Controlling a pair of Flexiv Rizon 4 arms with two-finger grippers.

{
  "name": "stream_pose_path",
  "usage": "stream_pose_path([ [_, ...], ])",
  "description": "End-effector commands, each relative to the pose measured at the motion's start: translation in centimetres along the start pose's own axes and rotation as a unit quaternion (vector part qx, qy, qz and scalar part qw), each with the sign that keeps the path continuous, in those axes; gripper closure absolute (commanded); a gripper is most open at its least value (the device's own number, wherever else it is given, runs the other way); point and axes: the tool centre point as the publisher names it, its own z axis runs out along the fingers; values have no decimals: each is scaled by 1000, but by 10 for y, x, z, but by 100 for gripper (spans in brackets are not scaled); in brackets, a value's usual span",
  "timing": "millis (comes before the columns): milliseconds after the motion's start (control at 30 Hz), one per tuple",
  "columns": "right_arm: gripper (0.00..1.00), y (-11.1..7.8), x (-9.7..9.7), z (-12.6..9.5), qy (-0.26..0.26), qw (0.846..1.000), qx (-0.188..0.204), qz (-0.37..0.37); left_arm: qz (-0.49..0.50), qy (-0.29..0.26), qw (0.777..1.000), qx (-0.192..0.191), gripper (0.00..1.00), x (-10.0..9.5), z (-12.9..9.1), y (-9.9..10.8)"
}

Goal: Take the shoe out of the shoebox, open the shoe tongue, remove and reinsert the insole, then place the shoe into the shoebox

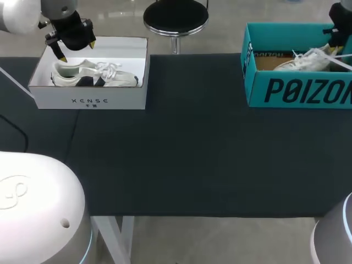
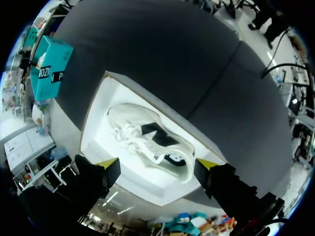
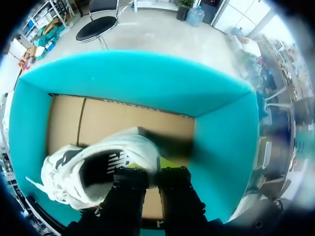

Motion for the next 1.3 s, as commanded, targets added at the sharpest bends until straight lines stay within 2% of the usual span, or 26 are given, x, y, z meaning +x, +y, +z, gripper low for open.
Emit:
stream_pose_path([
  [33, 100, 7, -3, -10, 1, 999, 43, 10, 1, 0, 1000, -1, 0, 0, 0, 0],
  [267, 100, 10, -3, -39, -6, 999, 34, 35, 1, 0, 1000, -1, 0, 0, 0, 0],
  [433, 100, 16, -3, -70, -17, 998, 16, 60, 1, 0, 1000, -1, 0, 0, 0, 0],
  [667, 100, 28, -6, -130, -20, 996, -19, 87, 1, 0, 1000, -1, 0, 0, 0, 0],
  [833, 100, 24, -2, -172, -27, 994, -42, 96, 1, 0, 1000, -1, 0, 0, 0, 0],
  [933, 100, 14, 4, -194, -28, 993, -55, 101, 1, 0, 1000, -1, 0, 0, 0, 0],
  [1033, 100, -4, 12, -214, -26, 991, -69, 110, 1, 0, 1000, -1, 0, 0, 0, 0],
  [1200, 100, -49, 32, -232, -24, 985, -97, 140, 1, 0, 1000, -1, 0, 0, 0, 0],
  [1300, 100, -77, 57, -238, -23, 982, -105, 153, 1, 0, 1000, -1, 0, 0, 0, 0],
])
